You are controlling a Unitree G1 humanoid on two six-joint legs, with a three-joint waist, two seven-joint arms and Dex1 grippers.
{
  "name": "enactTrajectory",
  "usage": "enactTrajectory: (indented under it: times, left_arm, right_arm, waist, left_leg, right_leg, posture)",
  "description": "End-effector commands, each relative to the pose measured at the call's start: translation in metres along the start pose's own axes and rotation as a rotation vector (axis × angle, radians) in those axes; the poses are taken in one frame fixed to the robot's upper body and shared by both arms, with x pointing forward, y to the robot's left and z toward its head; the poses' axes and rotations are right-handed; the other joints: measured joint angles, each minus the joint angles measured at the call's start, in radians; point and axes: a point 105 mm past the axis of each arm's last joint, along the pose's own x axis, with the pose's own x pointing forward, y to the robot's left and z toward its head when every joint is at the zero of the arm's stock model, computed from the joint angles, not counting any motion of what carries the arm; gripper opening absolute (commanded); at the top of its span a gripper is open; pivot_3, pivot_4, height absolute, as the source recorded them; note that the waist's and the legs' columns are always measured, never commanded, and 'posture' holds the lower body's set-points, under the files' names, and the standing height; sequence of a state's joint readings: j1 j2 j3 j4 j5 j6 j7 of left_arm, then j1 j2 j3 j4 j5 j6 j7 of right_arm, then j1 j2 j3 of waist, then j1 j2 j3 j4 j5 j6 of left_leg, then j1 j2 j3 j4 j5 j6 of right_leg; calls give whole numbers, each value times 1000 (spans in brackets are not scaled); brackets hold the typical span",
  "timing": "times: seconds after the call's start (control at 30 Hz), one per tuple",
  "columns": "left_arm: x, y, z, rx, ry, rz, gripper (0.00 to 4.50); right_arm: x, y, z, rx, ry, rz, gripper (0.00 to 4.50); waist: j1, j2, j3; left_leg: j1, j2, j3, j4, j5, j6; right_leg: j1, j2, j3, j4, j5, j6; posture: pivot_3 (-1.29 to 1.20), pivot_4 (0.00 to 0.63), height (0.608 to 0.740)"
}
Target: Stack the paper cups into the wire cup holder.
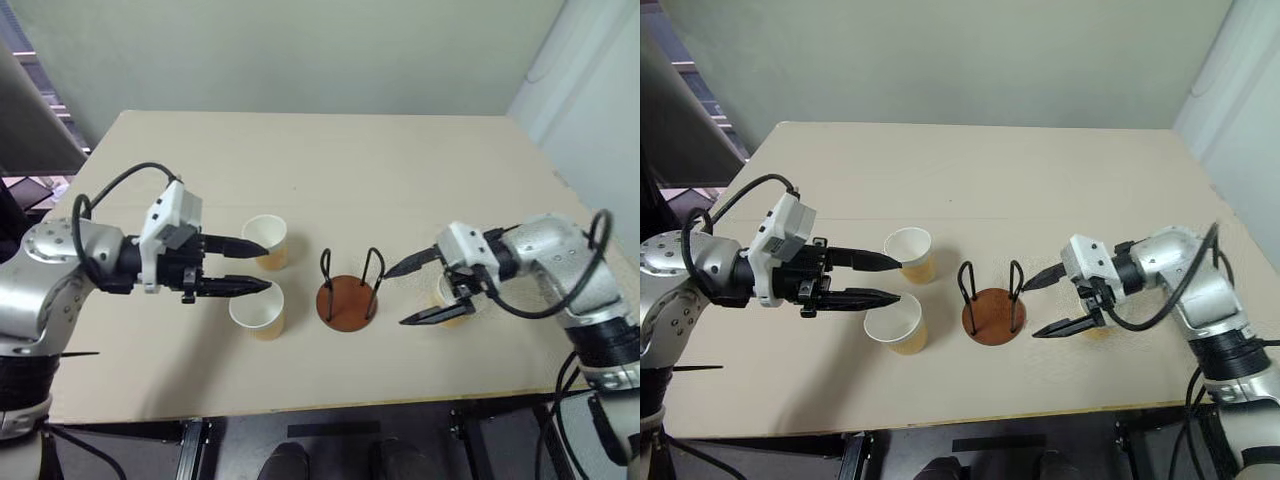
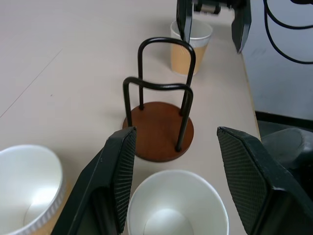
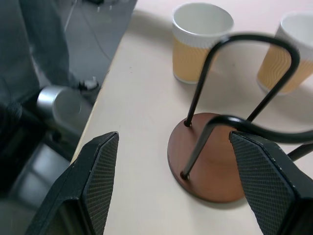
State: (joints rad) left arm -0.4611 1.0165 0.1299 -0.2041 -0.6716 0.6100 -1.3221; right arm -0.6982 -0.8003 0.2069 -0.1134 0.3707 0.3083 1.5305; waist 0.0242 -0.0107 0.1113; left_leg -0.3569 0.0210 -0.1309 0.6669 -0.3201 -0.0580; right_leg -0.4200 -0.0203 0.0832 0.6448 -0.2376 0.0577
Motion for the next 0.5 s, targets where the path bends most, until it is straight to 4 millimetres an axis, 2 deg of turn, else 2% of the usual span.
enactTrajectory:
  times: [0.03, 0.13, 0.27, 0.37, 0.5]
  left_arm:
    - [2, 1, 7, 41, -13, -7, 2816]
    - [3, 3, 10, 59, -23, -12, 2816]
    - [5, 3, 13, 80, -23, -14, 2816]
    - [5, 2, 12, 86, -10, -14, 2816]
    - [5, 2, 9, 85, 2, -6, 2816]
  right_arm:
    - [-23, -5, 11, -104, 103, -75, 3612]
    - [-40, 4, 4, -80, 200, -101, 3612]
    - [-57, 28, -12, -16, 320, -98, 3612]
    - [-61, 37, -29, 22, 399, -125, 3612]
    - [-57, 41, -45, 40, 453, -136, 3612]
  waist:
    - [0, 0, 0]
    - [8, -1, 1]
    - [17, -2, 1]
    - [17, -2, 1]
    - [12, -3, 2]
  left_leg:
    - [0, 0, 0, 0, 0, 0]
    - [-1, 0, -1, 0, 0, 0]
    - [-2, 0, 0, -1, 0, 0]
    - [-2, 0, 1, 0, 0, 0]
    - [1, 1, 1, 0, 0, 0]
  right_leg:
    - [0, 0, 0, 0, 0, 0]
    - [0, 0, 0, 0, 0, 0]
    - [0, 0, 0, 0, 0, 0]
    - [1, 0, 0, 0, 0, 1]
    - [0, 0, 1, 0, 0, 1]
  posture:
    - [0, 150, 740]
    - [0, 150, 740]
    - [0, 150, 740]
    - [0, 150, 740]
    - [0, 150, 740]
